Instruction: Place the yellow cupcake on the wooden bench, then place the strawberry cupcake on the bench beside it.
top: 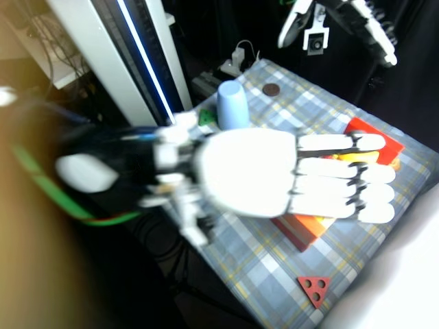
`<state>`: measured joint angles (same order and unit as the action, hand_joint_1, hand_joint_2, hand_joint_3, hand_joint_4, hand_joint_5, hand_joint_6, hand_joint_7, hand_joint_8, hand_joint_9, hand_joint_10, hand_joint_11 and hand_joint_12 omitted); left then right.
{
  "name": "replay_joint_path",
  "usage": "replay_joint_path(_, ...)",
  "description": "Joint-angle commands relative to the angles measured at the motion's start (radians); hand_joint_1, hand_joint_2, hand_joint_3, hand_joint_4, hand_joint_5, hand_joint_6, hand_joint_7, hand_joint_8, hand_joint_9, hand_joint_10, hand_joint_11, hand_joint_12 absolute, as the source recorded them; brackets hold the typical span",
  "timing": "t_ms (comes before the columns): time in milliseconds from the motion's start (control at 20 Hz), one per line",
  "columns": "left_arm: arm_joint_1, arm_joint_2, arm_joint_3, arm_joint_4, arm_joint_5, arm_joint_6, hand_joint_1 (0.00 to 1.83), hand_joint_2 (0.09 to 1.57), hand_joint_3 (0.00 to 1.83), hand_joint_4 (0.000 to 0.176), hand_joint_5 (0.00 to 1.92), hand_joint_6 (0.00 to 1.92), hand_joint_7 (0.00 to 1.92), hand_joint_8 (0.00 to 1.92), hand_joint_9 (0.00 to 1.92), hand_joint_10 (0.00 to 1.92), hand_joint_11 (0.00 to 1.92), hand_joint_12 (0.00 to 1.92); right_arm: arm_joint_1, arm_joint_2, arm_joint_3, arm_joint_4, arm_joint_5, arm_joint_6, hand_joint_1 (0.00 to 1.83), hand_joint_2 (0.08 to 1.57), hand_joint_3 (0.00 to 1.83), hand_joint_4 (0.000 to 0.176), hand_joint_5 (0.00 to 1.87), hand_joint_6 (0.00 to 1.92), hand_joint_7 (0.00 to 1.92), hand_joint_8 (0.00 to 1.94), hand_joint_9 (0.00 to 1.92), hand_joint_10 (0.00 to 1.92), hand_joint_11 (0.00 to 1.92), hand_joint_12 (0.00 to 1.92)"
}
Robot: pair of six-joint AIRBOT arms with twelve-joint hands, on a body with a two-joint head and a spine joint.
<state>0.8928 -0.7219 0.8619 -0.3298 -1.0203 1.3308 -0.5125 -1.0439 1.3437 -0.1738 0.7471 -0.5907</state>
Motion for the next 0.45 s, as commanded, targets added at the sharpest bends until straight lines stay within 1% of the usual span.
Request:
replay_joint_path(0, 0.005, 0.006, 0.01, 0.015, -0.154, -0.06, 0.74, 0.78, 0.0, 0.129, 0.04, 0.0, 0.01, 0.0, 0.0, 0.0, 0.08, 0.06, -0.025, 0.017, -0.032, 0.031, 0.223, -0.014, 0.71, 0.82, 0.01, 0.176, 0.0, 0.0, 0.0, 0.0, 0.0, 0.0, 0.0, 0.0)
replay_joint_path(50, 0.026, 0.006, 0.024, 0.024, -0.176, -0.135, 0.77, 0.76, 0.0, 0.113, 0.04, 0.0, 0.01, 0.0, 0.0, 0.0, 0.06, 0.05, -0.076, 0.048, -0.072, 0.067, 0.295, -0.031, 0.76, 0.84, 0.02, 0.176, 0.0, 0.0, 0.0, 0.0, 0.0, 0.0, 0.0, 0.0)
replay_joint_path(100, 0.056, 0.002, 0.04, 0.029, -0.216, -0.232, 0.79, 0.74, 0.0, 0.103, 0.04, 0.0, 0.02, 0.0, 0.0, 0.0, 0.04, 0.04, -0.136, 0.078, -0.113, 0.11, 0.376, -0.049, 0.76, 0.85, 0.02, 0.176, 0.0, 0.0, 0.0, 0.0, 0.0, 0.0, 0.0, 0.0)
replay_joint_path(150, 0.091, -0.003, 0.055, 0.029, -0.262, -0.316, 0.78, 0.75, 0.0, 0.106, 0.01, 0.0, 0.0, 0.0, 0.0, 0.0, 0.01, 0.01, -0.201, 0.096, -0.143, 0.153, 0.455, -0.05, 0.86, 0.87, 0.02, 0.176, 0.0, 0.0, 0.0, 0.0, 0.0, 0.0, 0.0, 0.0)
replay_joint_path(200, 0.125, -0.011, 0.072, 0.031, -0.314, -0.401, 0.74, 0.77, 0.0, 0.119, 0.0, 0.0, 0.0, 0.0, 0.0, 0.0, 0.0, 0.0, -0.268, 0.108, -0.171, 0.195, 0.537, -0.05, 0.9, 0.86, 0.01, 0.176, 0.0, 0.0, 0.0, 0.0, 0.0, 0.0, 0.0, 0.0)
replay_joint_path(250, 0.152, -0.019, 0.088, 0.036, -0.369, -0.491, 0.71, 0.75, 0.0, 0.143, 0.0, 0.0, 0.0, 0.0, 0.0, 0.0, 0.0, 0.0, -0.341, 0.121, -0.203, 0.237, 0.632, -0.05, 0.96, 0.84, 0.0, 0.176, 0.0, 0.0, 0.0, 0.0, 0.0, 0.0, 0.0, 0.0)
replay_joint_path(300, 0.17, -0.027, 0.101, 0.045, -0.414, -0.566, 0.69, 0.76, 0.0, 0.124, 0.0, 0.0, 0.0, 0.0, 0.0, 0.0, 0.0, 0.0, -0.393, 0.131, -0.226, 0.269, 0.718, -0.047, 0.99, 0.83, 0.0, 0.164, 0.0, 0.0, 0.0, 0.0, 0.0, 0.0, 0.0, 0.0)
replay_joint_path(350, 0.179, -0.035, 0.11, 0.055, -0.45, -0.617, 0.73, 0.74, 0.0, 0.151, 0.0, 0.0, 0.03, 0.01, 0.0, 0.0, 0.0, 0.0, -0.436, 0.139, -0.245, 0.291, 0.786, -0.039, 0.95, 0.83, 0.0, 0.174, 0.0, 0.0, 0.0, 0.0, 0.0, 0.0, 0.0, 0.0)
replay_joint_path(400, 0.188, -0.042, 0.115, 0.062, -0.49, -0.661, 0.68, 0.77, 0.0, 0.151, 0.0, 0.0, 0.08, 0.01, 0.05, 0.01, 0.03, 0.02, -0.476, 0.142, -0.257, 0.314, 0.848, -0.025, 0.89, 0.82, 0.0, 0.169, 0.0, 0.0, 0.0, 0.0, 0.02, 0.01, 0.0, 0.0)
